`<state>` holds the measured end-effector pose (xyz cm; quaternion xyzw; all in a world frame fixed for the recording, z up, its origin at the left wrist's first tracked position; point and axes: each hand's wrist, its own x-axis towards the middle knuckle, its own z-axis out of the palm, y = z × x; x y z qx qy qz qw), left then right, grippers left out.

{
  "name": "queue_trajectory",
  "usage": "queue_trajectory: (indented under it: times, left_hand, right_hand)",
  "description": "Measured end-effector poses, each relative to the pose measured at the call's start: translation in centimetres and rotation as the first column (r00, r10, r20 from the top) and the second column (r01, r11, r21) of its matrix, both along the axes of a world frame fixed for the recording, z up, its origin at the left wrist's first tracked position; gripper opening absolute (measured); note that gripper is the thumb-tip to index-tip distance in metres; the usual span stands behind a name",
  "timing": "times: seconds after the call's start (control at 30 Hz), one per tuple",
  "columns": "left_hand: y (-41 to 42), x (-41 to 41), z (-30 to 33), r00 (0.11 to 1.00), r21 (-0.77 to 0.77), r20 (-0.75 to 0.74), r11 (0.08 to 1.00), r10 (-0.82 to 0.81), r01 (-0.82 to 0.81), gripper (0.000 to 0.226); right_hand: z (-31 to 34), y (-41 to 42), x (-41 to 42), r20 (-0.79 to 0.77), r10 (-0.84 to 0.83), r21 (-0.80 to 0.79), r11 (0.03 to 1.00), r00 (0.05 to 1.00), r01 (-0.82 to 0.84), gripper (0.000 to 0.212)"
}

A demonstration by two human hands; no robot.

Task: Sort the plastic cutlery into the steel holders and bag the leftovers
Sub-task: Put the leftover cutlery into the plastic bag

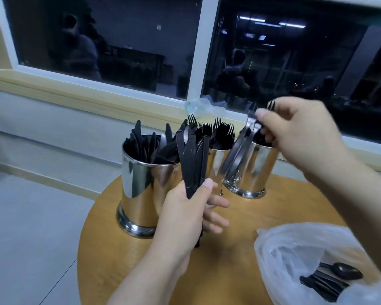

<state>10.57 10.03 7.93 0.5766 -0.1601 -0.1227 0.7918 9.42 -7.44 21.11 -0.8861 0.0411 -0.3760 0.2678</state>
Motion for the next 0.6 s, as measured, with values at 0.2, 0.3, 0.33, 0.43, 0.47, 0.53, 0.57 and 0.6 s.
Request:
queue_trajectory:
  times: [0.2,0.3,0.33,0.43,0.47,0.53,0.57,0.6]
  left_hand:
    - [1.2,0.8,-0.6,1.0,-0.054,-0.022,0.999,-0.013,0.011,0.022]
    - [1.6,1.0,-0.5,0.996,-0.115,-0.05,0.991,-0.075,0.069,0.026]
    - [1.7,1.1,-0.4,0.994,-0.127,-0.054,0.988,-0.092,0.085,0.027]
    - [2.1,1.3,-0.3,0.989,-0.145,-0.057,0.981,-0.134,0.125,0.03]
    - [2.1,1.4,-0.4,0.988,-0.146,-0.056,0.98,-0.146,0.136,0.03]
    - [2.2,1.5,-0.4,0.985,-0.137,-0.053,0.978,-0.165,0.156,0.032]
    - [2.2,1.5,-0.4,0.983,-0.129,-0.055,0.977,-0.176,0.167,0.034]
    - [2.3,1.5,-0.4,0.981,-0.121,-0.059,0.976,-0.187,0.178,0.035]
  right_hand:
    - [2.4,0.1,5.1,0.182,0.0,-0.073,0.997,0.983,0.014,0.034]
    - [2.0,0.6,7.6,0.171,-0.03,-0.126,0.991,0.985,0.052,0.031]
    - [1.6,0.5,8.4,0.154,-0.047,-0.136,0.988,0.987,0.068,0.031]
    - [-0.2,0.4,10.1,-0.009,-0.069,-0.199,0.978,0.998,0.066,0.03]
    - [-0.8,0.4,10.3,-0.075,-0.088,-0.232,0.97,0.993,0.068,0.03]
    - [-1.6,0.5,9.9,-0.106,-0.126,-0.245,0.965,0.986,0.097,0.046]
    - [-1.8,0.7,9.3,-0.052,-0.126,-0.222,0.969,0.991,0.111,0.047]
    - [-1.9,0.9,8.5,0.025,-0.101,-0.184,0.977,0.995,0.104,0.043]
